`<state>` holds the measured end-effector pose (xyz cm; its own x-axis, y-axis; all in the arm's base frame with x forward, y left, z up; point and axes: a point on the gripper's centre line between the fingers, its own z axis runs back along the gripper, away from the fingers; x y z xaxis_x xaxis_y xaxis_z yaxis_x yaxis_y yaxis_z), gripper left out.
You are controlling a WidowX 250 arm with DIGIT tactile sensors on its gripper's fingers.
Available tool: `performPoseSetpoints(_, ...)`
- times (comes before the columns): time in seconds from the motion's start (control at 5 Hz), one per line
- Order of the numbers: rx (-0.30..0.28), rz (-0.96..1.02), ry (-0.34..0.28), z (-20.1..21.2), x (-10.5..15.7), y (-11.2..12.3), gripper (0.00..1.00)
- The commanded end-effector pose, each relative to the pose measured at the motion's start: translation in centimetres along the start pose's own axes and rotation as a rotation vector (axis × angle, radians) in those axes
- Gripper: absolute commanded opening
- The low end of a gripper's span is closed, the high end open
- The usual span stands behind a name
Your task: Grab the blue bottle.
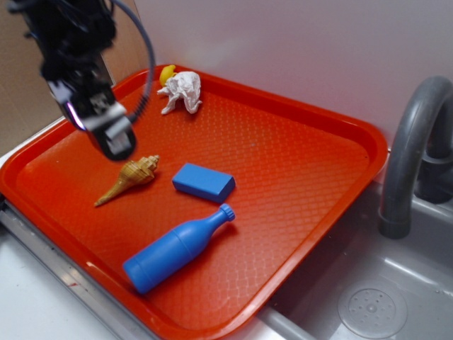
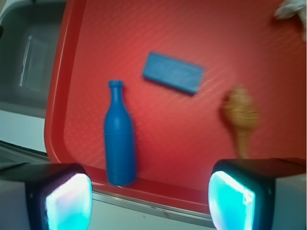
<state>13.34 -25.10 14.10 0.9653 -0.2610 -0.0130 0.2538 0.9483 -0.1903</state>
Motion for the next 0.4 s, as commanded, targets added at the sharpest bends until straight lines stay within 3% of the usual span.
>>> performPoseSetpoints(0.0, 0.021, -0.100, 0.095, -4.8, -1.3, -3.0, 1.00)
performPoseSetpoints(0.2, 0.072, -0.138, 0.122, -7.0, -1.7, -3.3, 1.00)
